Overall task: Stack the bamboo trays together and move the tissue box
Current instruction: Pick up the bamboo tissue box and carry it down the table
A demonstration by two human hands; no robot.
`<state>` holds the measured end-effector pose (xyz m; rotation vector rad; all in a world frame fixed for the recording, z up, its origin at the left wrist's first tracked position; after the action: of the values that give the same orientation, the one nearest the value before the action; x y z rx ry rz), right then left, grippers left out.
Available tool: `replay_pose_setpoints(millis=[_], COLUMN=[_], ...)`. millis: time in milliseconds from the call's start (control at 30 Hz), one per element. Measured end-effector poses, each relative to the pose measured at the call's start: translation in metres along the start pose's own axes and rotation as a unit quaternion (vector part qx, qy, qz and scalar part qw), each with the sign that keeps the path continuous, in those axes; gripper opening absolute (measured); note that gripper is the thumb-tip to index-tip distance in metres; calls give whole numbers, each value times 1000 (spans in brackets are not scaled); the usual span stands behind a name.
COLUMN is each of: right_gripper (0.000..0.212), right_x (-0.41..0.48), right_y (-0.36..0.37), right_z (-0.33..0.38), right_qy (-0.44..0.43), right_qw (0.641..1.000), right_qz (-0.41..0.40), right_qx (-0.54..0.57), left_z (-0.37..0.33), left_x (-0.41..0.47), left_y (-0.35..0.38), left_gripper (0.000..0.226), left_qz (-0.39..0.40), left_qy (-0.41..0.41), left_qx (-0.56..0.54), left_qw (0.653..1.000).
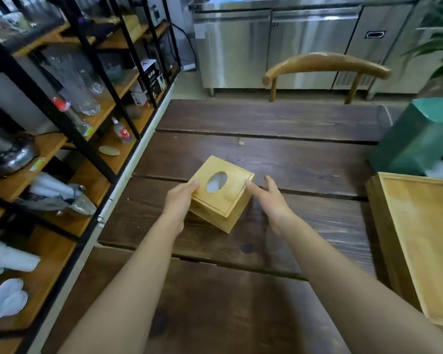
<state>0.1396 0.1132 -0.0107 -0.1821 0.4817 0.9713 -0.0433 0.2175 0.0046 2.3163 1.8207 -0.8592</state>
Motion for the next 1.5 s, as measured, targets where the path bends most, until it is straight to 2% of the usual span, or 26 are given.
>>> replay_pose_setpoints(millis=[100,233,267,300,367,433,500,600,733,900,1033,1200,1333,1500], right_gripper=[67,53,51,50,49,54,59,60,72,68,62,49,56,59], right_x=[-4,-17,-22,-27,-41,-54,-70,-98,-135,-178,-202,-239,-267,-285], right_y=[28,26,24,23,26,29,28,31,56,99,140,198,233,255], right_z=[-9,-20,-23,-25,-29,-32,-34,-32,-29,-24,-47,-85,-113,-137], right_qy=[12,26,34,36,26,18,21,5,-18,-61,3,56,84,91], right_qw=[998,998,998,997,996,995,993,988,987,980,969,932,897,866], right_qz=[45,36,48,62,88,100,118,152,159,189,233,327,387,429], right_qx=[40,35,35,28,14,12,20,19,17,-31,-84,-148,-197,-242], left_z=[12,27,30,33,38,44,51,67,75,95,122,169,204,229], left_x=[-8,-32,-39,-43,-53,-64,-78,-100,-133,-183,-232,-283,-315,-339], left_y=[-1,-2,-2,0,8,18,19,6,-36,-96,-136,-185,-213,-227], left_gripper=[20,45,47,44,37,40,43,44,26,45,39,51,54,48], left_qz=[14,-15,-19,-14,28,72,104,107,32,-79,-147,-232,-308,-338], left_qy=[20,100,99,87,49,9,16,17,11,-14,-7,-45,-82,-98], left_qx=[9,218,232,199,40,-88,-106,-124,-168,-178,-154,-162,-190,-227], left_qw=[1000,971,967,976,998,994,989,986,985,981,977,958,928,908])
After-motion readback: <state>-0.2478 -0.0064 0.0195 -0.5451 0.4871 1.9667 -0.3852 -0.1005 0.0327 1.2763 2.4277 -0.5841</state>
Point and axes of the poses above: each hand's wrist, its own x-axis towards the middle knuckle, its own y-axis out of the palm, z = x × y, the point moved 5 cm from there along x, towards the middle knuckle, and after that the axes turned 4 degrees about x, right-handed, at the moved point
